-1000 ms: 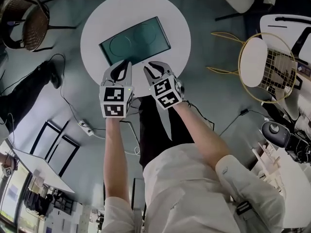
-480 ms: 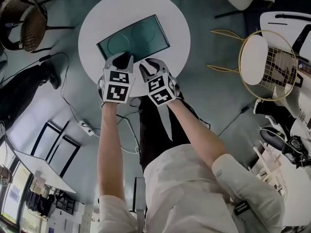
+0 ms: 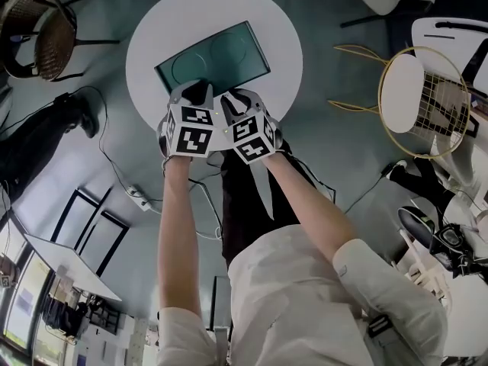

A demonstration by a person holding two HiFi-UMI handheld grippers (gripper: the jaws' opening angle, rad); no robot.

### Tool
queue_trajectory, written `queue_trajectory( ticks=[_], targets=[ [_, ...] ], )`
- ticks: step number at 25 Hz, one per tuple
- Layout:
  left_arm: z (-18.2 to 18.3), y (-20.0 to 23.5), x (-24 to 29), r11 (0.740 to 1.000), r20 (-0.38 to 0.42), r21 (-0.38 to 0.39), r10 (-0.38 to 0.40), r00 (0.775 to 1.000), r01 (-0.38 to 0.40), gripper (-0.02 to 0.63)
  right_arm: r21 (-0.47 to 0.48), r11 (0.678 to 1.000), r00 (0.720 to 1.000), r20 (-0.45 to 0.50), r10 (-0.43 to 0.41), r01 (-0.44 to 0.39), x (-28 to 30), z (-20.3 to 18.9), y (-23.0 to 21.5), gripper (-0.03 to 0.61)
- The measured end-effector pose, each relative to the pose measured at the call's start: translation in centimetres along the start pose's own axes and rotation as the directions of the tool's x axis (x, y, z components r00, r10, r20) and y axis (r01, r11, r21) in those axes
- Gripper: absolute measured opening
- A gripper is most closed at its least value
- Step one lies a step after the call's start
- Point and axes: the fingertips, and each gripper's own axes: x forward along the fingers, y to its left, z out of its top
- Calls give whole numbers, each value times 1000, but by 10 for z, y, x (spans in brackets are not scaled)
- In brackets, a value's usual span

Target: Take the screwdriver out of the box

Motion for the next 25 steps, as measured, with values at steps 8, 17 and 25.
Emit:
queue_trajectory(
  ticks=[8, 17, 25],
  targets=[
    [2, 8, -2, 994, 28, -79, 83, 996, -80, 14, -20, 999, 1000, 3, -30, 30, -3, 1, 0, 60],
    [3, 10, -1, 978, 29, -178, 118, 993, -111, 15, -9, 999, 999, 2, -46, 46, -4, 1, -1, 55],
    [2, 12, -1, 973, 25, -191, 137, 990, -130, 15, 3, 999, 999, -12, -38, 38, -8, -5, 4, 51]
  ],
)
